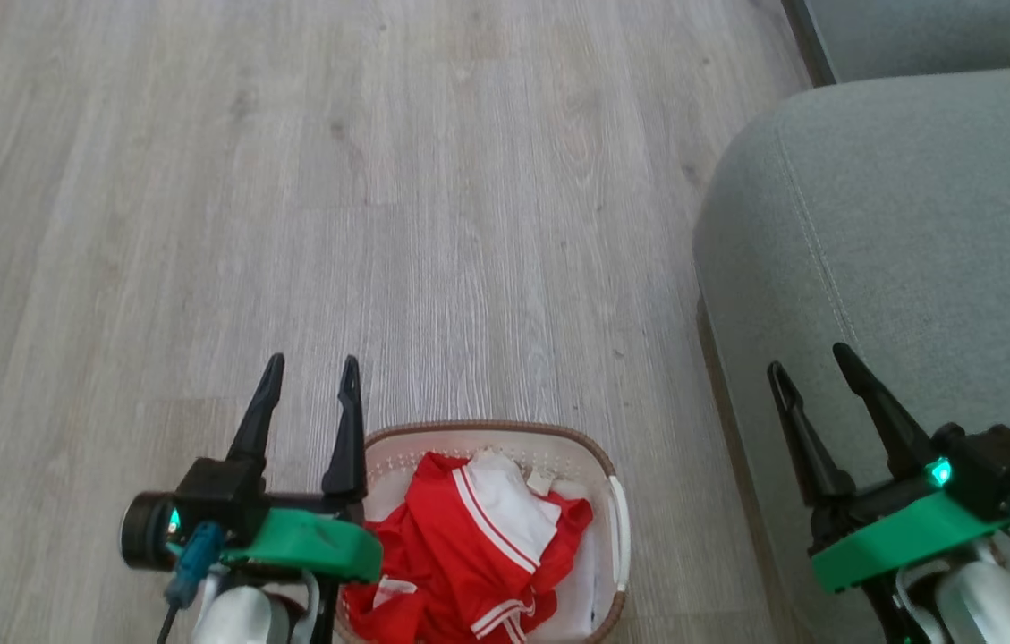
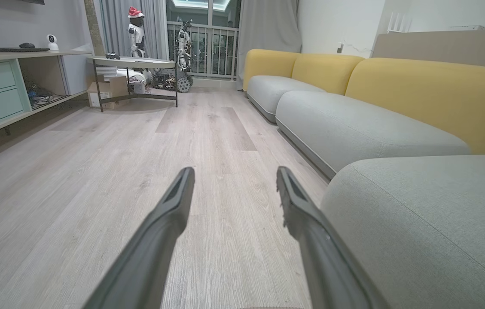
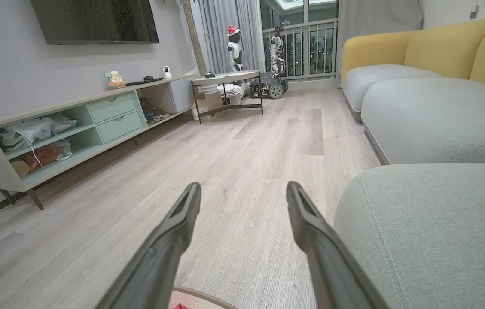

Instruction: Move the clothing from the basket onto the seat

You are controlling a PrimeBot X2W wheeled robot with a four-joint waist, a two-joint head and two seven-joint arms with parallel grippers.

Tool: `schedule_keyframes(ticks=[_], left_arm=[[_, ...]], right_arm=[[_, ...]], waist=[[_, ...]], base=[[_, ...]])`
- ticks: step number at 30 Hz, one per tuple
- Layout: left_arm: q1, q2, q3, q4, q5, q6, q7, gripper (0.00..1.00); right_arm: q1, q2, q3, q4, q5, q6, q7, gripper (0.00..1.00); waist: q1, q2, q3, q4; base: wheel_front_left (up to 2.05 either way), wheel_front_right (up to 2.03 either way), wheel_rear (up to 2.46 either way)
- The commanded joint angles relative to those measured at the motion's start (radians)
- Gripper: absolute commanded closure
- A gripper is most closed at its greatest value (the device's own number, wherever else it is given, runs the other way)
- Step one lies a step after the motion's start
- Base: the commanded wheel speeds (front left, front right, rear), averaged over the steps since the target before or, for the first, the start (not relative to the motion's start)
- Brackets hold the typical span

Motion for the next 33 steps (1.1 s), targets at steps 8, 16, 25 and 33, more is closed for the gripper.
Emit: schedule_keyframes(ticks=[8,16,25,33], left_arm=[[-0.083,0.008,0.002,-0.028,-0.010,0.028,-0.010,0.00],[-0.129,0.008,-0.029,0.054,-0.054,0.048,-0.010,0.00],[-0.240,0.008,-0.075,0.197,-0.110,0.065,-0.010,0.00],[-0.352,0.008,-0.119,0.416,-0.180,0.080,-0.010,0.00]], right_arm=[[-0.084,-0.055,-0.001,-0.064,0.025,0.000,-0.009,0.00],[-0.136,-0.077,-0.039,-0.104,0.058,0.000,-0.009,0.00],[-0.237,-0.107,-0.055,-0.147,0.099,0.000,-0.009,0.00],[-0.320,-0.129,-0.069,-0.207,0.131,0.000,-0.009,0.00]], waist=[[0.0000,0.0000,0.070,-0.026],[0.0000,0.0000,0.165,-0.057],[0.0000,0.0000,0.304,-0.100],[0.0000,0.0000,0.421,-0.144]], base=[[0.00,0.00,0.00],[0.00,0.00,0.00],[0.00,0.00,0.00],[0.00,0.00,0.00]])
